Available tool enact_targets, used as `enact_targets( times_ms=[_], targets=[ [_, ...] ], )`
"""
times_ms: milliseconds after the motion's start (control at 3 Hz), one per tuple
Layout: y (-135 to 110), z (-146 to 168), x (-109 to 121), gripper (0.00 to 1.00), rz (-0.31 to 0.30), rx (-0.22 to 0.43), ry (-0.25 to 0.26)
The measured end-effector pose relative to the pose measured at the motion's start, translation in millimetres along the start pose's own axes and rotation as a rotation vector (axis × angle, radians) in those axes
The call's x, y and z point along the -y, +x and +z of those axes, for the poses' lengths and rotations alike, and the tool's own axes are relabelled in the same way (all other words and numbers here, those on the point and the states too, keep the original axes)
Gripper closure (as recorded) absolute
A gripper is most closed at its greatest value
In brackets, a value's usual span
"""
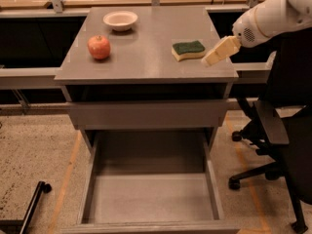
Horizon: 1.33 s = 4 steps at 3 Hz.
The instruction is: Place sponge into middle drawer
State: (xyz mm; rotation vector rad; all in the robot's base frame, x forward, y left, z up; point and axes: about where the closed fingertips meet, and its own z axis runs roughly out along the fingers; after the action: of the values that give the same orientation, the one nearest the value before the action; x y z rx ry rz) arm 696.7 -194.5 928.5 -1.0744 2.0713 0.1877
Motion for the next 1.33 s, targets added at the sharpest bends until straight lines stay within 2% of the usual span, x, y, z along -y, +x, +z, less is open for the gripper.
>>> enact_targets(
  times_ms=[667,1000,1333],
  targets=[
    [-2,86,12,0.00,0.112,0.070,-0.071],
    [-1,90,14,0.00,0.116,0.072,-0.074],
    [2,94,9,0.00,0.146,0.057,-0.073]
  ],
)
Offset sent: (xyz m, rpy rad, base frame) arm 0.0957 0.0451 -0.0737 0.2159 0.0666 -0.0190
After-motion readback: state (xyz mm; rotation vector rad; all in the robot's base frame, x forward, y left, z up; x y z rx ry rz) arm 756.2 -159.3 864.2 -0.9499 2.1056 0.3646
